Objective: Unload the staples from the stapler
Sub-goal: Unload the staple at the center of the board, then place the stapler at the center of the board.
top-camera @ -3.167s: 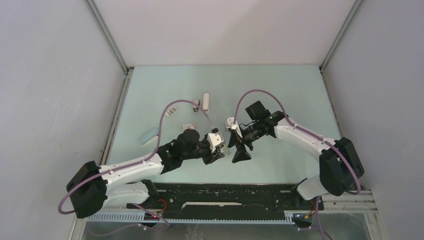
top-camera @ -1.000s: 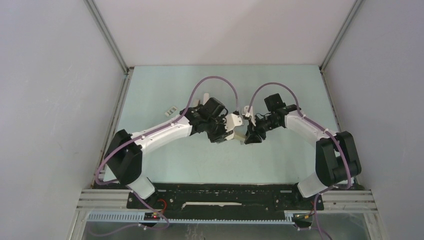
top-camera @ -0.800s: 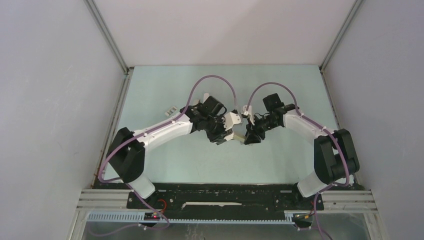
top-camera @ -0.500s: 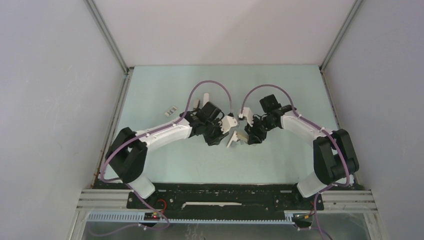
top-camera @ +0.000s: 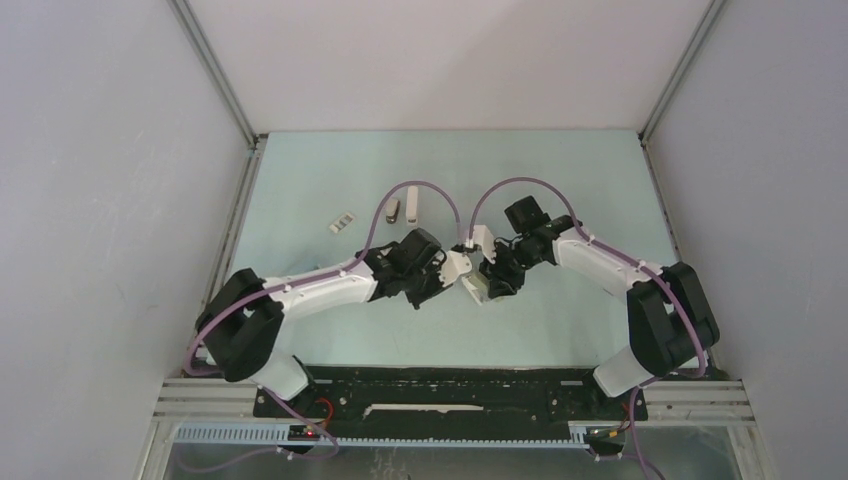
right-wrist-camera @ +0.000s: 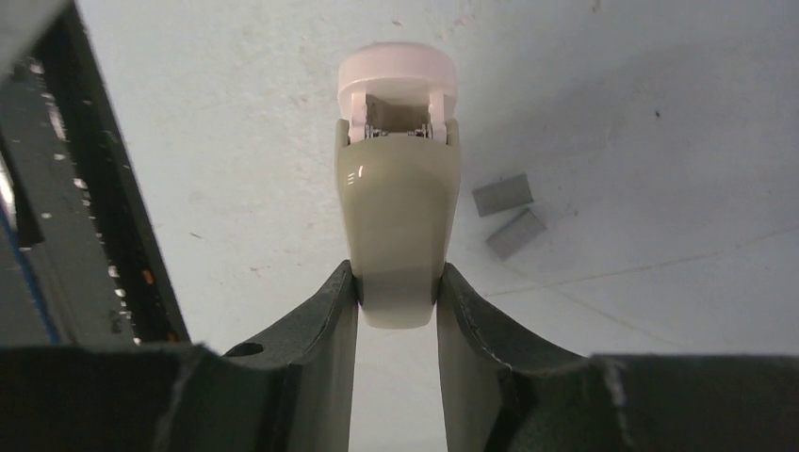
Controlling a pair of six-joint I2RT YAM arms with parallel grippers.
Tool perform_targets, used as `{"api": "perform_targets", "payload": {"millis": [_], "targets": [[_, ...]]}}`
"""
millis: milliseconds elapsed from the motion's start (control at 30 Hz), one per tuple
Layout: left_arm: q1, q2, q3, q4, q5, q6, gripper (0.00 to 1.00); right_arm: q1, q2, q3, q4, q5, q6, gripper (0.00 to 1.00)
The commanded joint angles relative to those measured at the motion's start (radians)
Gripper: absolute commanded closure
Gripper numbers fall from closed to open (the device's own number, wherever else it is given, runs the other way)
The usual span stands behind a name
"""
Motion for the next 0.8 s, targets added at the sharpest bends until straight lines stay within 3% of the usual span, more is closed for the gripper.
{"api": "perform_targets", "payload": {"millis": [0, 233, 467, 567, 700, 767], "targets": [[-0.042, -0.076, -0.054, 0.183, -0.022, -0.027, 0.97, -0.008, -0.004, 0.059, 0.019, -0.185, -0.012, 0.99], [-0.043, -0.233, -0.164, 0.306, -0.055, -0.124, 0.87, -0.015, 0.022, 0.087, -0.012, -0.284, 0.013, 0.99], [-0.041, -0.528, -0.367, 0.504, -0.134, -0.288, 0.64, -0.083, -0.013, 0.137, -0.064, -0.388, 0.07, 0.99], [-0.04, -0.689, -0.49, 0.629, -0.228, -0.384, 0.42, -0.152, -0.056, 0.146, -0.041, -0.355, 0.132, 0.99], [-0.035, -0.873, -0.647, 0.797, -0.349, -0.522, 0.04, -0.283, -0.112, 0.146, 0.018, -0.228, 0.227, 0.99], [-0.031, -0.92, -0.694, 0.84, -0.376, -0.557, 0.0, -0.359, -0.126, 0.147, 0.051, -0.146, 0.273, 1.0]]}}
